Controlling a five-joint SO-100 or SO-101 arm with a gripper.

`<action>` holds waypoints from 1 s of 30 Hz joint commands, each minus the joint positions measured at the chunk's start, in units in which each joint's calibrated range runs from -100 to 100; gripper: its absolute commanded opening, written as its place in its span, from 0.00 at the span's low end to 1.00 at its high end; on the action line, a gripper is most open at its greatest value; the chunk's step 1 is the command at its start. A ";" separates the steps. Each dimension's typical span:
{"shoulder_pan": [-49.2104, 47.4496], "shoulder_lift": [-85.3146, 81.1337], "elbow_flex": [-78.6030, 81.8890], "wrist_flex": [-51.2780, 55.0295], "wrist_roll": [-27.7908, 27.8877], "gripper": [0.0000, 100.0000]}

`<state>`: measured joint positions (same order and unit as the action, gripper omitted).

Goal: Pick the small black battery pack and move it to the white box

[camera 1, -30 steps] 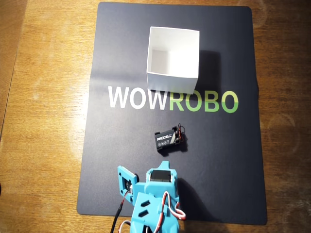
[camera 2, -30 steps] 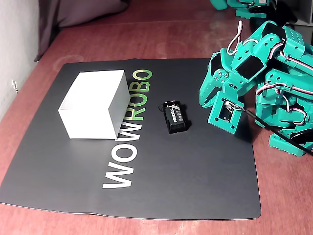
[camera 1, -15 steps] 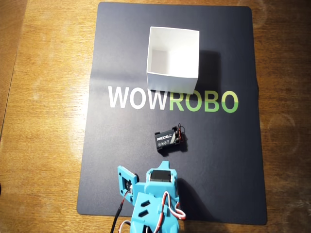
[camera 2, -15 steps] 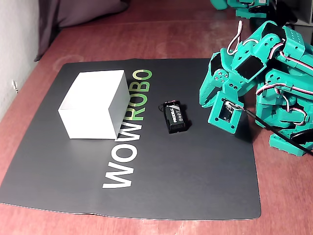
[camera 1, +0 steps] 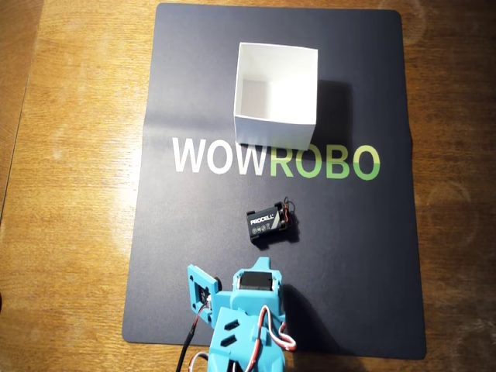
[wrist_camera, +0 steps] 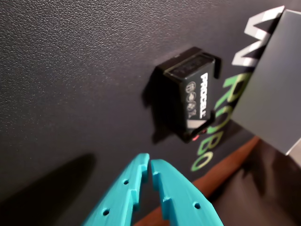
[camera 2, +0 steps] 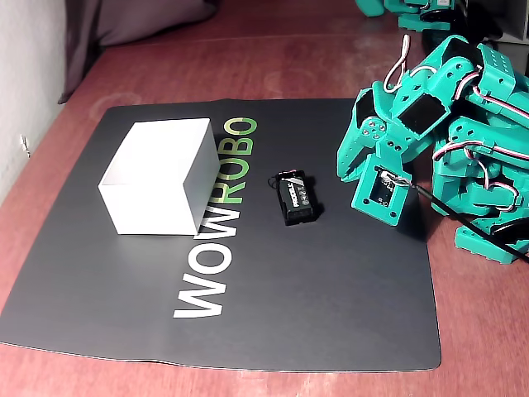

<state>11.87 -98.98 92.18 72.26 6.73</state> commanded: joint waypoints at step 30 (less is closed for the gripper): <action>-0.31 -0.40 -0.25 0.13 -0.29 0.01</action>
<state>11.74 -98.98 92.18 72.26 6.62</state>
